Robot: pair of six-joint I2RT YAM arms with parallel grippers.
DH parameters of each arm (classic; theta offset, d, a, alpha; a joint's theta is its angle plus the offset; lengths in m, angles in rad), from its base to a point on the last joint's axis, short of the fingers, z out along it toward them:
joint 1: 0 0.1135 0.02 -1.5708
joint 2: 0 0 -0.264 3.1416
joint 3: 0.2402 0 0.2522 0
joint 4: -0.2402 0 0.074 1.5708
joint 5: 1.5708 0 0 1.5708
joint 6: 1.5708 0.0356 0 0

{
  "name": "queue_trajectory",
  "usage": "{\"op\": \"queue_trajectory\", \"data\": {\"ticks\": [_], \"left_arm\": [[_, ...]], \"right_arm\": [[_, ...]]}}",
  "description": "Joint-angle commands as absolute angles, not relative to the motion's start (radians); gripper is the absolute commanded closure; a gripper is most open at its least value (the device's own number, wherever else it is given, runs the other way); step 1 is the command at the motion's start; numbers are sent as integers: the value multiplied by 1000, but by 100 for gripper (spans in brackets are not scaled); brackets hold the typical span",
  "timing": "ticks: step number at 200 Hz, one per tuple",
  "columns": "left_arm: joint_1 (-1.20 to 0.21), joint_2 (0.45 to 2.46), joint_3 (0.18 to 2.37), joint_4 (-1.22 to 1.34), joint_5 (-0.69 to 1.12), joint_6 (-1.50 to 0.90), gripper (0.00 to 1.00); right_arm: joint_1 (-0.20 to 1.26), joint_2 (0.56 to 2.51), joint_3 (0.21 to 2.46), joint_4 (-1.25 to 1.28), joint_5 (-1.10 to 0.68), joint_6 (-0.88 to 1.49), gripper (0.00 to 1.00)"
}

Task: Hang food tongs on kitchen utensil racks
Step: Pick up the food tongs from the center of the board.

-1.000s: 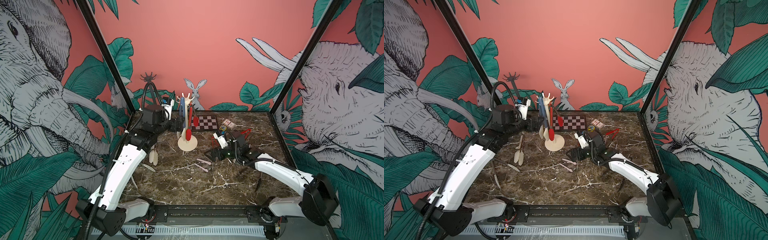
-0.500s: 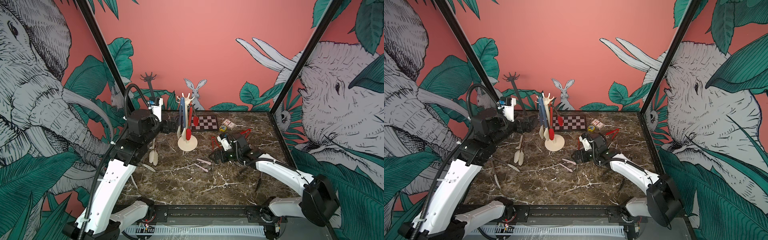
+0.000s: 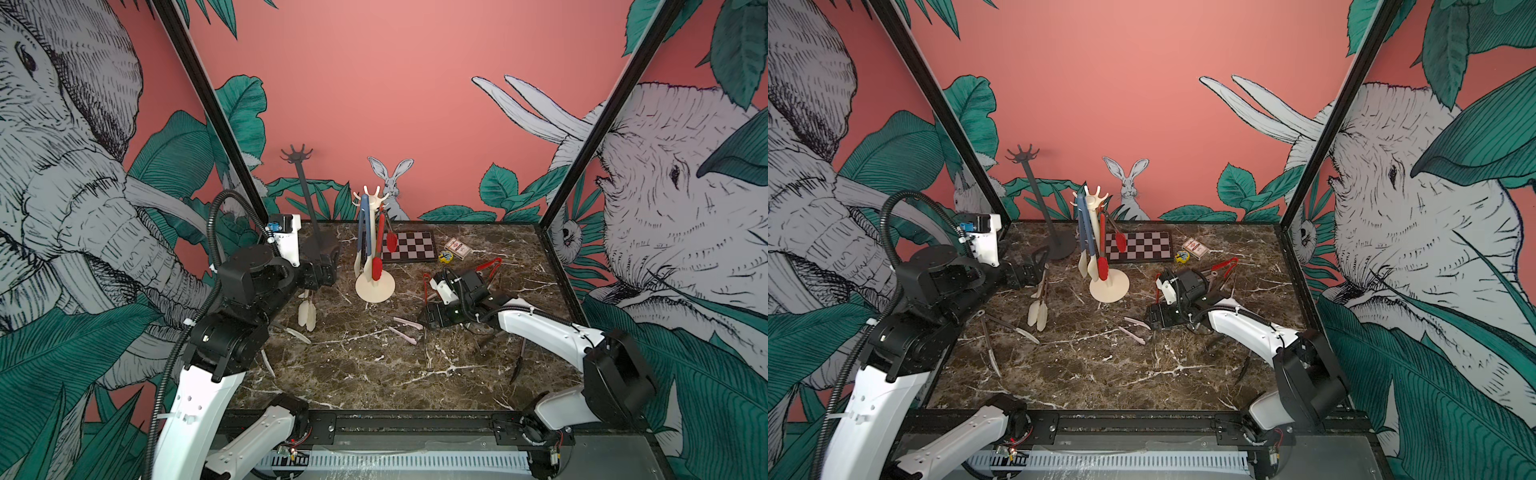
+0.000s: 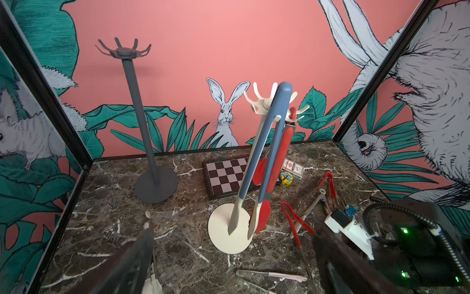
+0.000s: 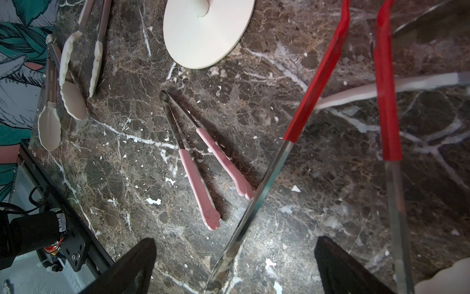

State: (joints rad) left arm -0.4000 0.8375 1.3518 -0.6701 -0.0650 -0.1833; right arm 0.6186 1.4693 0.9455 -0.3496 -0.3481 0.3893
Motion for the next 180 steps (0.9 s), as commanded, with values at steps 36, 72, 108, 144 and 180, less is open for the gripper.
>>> {"op": "queue_trajectory", "data": {"ticks": [36, 72, 108, 144, 180], "left_arm": [[-394, 743, 1284, -753, -93, -208, 0], [-394, 730, 1258, -778, -53, -212, 1], [-394, 710, 1207, -785, -17, -226, 1], [-394, 683, 1152, -772, 1, -251, 1], [-394, 673, 1132, -766, 9, -257, 1]], "right_arm": [[615, 1541, 1025, -377, -339, 418, 10], [614, 1576, 1061, -389, -329, 450, 16], [609, 1628, 1090, -396, -330, 487, 25], [606, 1667, 1116, -412, -334, 517, 35], [601, 1694, 1135, -454, -301, 533, 45]]}}
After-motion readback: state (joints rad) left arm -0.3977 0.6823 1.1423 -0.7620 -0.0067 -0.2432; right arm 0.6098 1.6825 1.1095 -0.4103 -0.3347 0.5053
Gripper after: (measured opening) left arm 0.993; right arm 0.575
